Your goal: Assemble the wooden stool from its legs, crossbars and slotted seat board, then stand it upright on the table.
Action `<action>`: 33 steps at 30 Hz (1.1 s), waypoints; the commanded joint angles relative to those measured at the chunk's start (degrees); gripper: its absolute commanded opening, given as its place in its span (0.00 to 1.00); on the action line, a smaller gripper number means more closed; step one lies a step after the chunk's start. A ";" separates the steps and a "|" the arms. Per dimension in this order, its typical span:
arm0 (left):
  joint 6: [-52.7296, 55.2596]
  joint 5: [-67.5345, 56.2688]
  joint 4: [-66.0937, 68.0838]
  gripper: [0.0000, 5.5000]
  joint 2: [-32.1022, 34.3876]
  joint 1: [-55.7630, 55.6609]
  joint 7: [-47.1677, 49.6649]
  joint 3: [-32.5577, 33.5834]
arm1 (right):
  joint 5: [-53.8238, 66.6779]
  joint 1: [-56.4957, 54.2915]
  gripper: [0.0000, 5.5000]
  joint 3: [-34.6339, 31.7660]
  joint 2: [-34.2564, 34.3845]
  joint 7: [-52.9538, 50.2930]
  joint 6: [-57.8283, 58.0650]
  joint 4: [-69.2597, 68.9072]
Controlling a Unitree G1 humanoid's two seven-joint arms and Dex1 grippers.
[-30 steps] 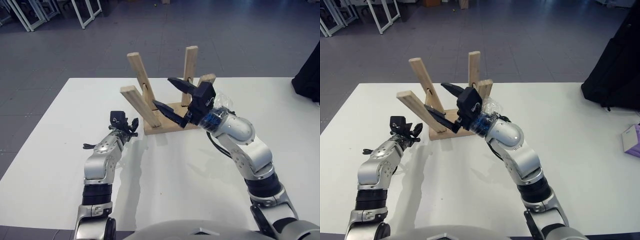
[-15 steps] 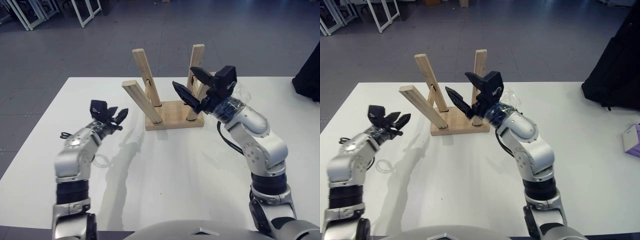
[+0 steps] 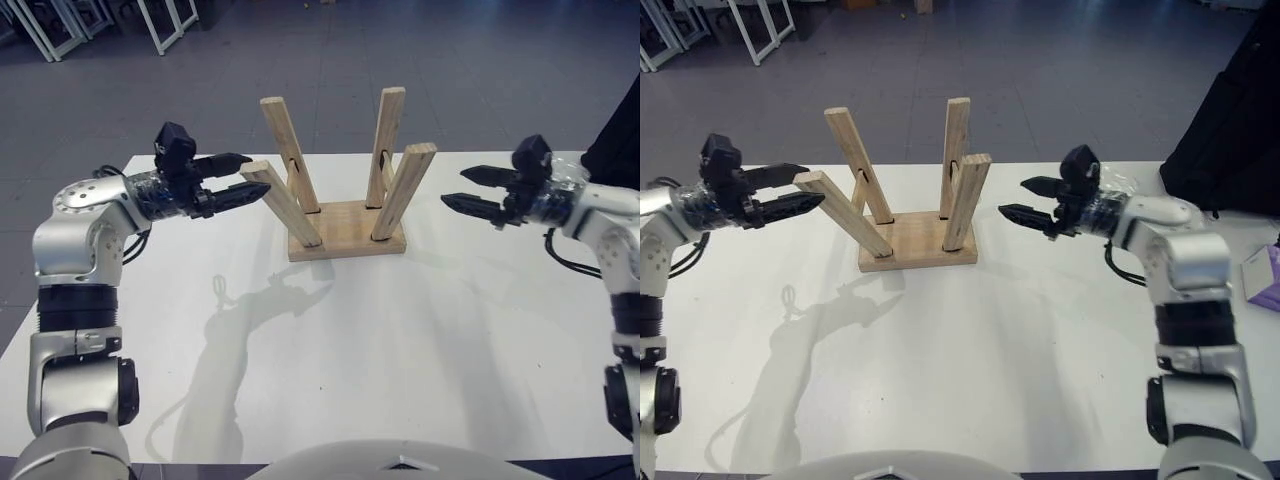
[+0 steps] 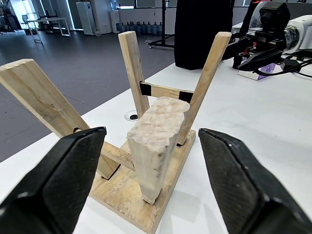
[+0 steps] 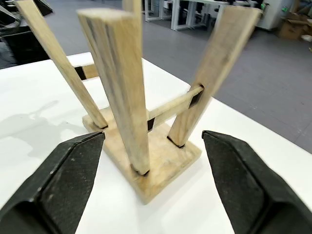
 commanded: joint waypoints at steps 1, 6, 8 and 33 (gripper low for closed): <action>-2.79 3.18 9.06 0.64 -2.50 -8.36 -5.18 -3.85 | -4.08 -9.22 0.67 2.35 5.11 2.47 -6.39 11.77; -5.89 5.99 17.44 0.64 -5.14 -13.78 -9.26 -6.18 | -5.59 -11.81 0.67 3.87 9.24 7.89 -7.90 17.26; -6.50 6.71 19.68 0.60 -5.72 -15.03 -10.45 -6.36 | -6.44 -12.32 0.67 4.14 9.73 8.95 -8.66 18.33; 32.64 -19.58 -1.66 0.35 7.06 -7.97 -23.19 -12.57 | 20.81 -5.32 0.34 -0.78 0.52 16.72 56.43 -10.11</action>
